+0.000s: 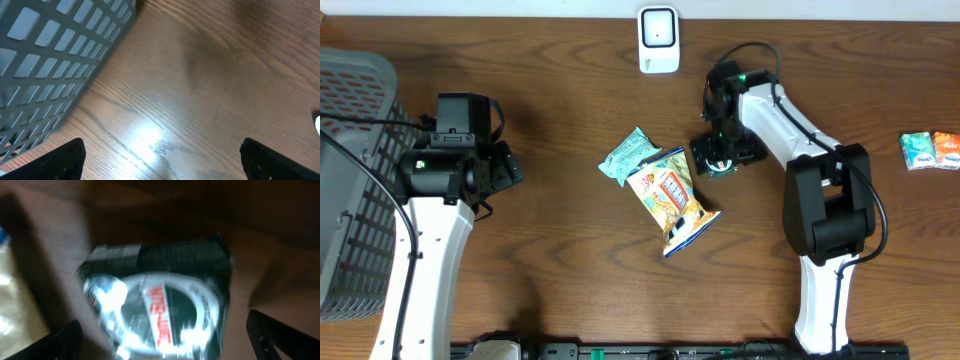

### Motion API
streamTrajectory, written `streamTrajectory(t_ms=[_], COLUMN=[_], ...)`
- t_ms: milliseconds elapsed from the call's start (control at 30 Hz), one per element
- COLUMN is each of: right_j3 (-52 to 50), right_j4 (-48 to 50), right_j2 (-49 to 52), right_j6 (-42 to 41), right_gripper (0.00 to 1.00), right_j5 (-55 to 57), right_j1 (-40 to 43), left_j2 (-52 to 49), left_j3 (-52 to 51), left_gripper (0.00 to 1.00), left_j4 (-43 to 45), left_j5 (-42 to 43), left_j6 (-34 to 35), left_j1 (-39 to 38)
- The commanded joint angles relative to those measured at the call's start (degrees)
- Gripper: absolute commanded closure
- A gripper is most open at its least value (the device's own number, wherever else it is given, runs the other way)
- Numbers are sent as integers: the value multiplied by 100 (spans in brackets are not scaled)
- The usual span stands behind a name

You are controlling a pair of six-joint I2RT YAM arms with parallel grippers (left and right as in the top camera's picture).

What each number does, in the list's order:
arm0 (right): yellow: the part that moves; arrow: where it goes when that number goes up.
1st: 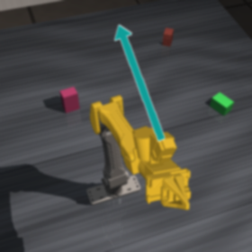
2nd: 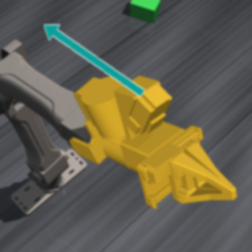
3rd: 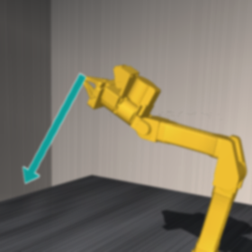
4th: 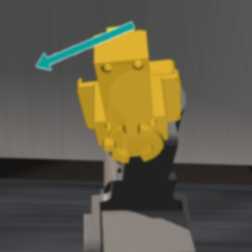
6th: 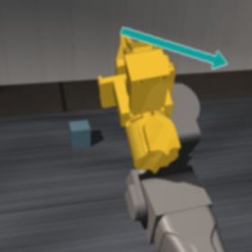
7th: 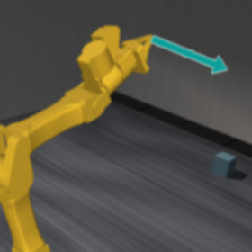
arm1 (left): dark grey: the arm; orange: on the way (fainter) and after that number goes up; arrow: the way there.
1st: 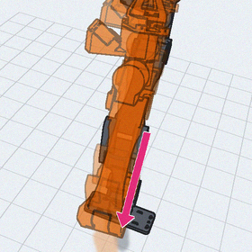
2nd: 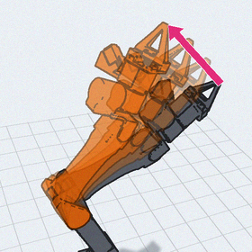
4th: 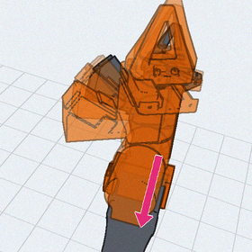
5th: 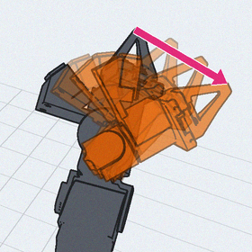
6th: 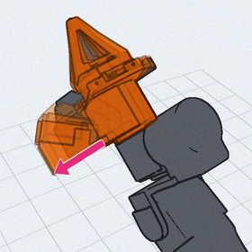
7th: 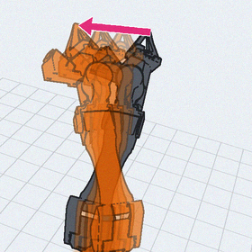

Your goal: Scan the item barcode

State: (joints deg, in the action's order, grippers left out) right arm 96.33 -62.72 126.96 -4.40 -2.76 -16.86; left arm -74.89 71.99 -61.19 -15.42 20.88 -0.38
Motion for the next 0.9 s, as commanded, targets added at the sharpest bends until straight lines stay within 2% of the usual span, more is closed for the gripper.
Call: streamTrajectory(t_ms=[0,100,133,167,200,267,300,567,667,700,800,867], right_j3=[-280,-483,-522,-540,-538,-522,-503,116,774,922,1349,1362], right_j4=[214,385,404,391,385,380,378,-164,-557,-616,-737,-728], right_j2=[-116,-116,-116,-116,-116,-118,-118,-291,-463,-494,-651,-680], right_j6=[-107,-66,-68,-70,-72,-118,-184,-243,-4,142,1069,1366], right_gripper=[1,5,10,23,29,47,51,52,57,59,59,59], right_j5=[138,136,133,133,114,70,68,63,-522,-870,-3320,-4365], right_j1=[-28,-28,-28,-28,-28,-28,-28,-26,28,66,354,496], left_j2=[-4,-2,-4,-4,-4,-4,-4,-4,-4,-4,-4,-4], left_j3=[13,13,13,13,13,13,13,13,13,13,13,13], left_gripper=[2,3,2,2,2,3,2,2,2,3,2,2], left_j4=[-17,-17,-17,-17,-17,-17,-17,-17,-17,-17,-17,-17], left_j5=[-116,-116,-116,-116,-116,-116,-116,-116,-116,-116,-116,-116], left_j6=[-50,-50,-50,-48,-50,-50,-48,-50,-50,-50,-50,-48], left_j1=[22,22,22,22,22,22,22,22,22,22,22,22])
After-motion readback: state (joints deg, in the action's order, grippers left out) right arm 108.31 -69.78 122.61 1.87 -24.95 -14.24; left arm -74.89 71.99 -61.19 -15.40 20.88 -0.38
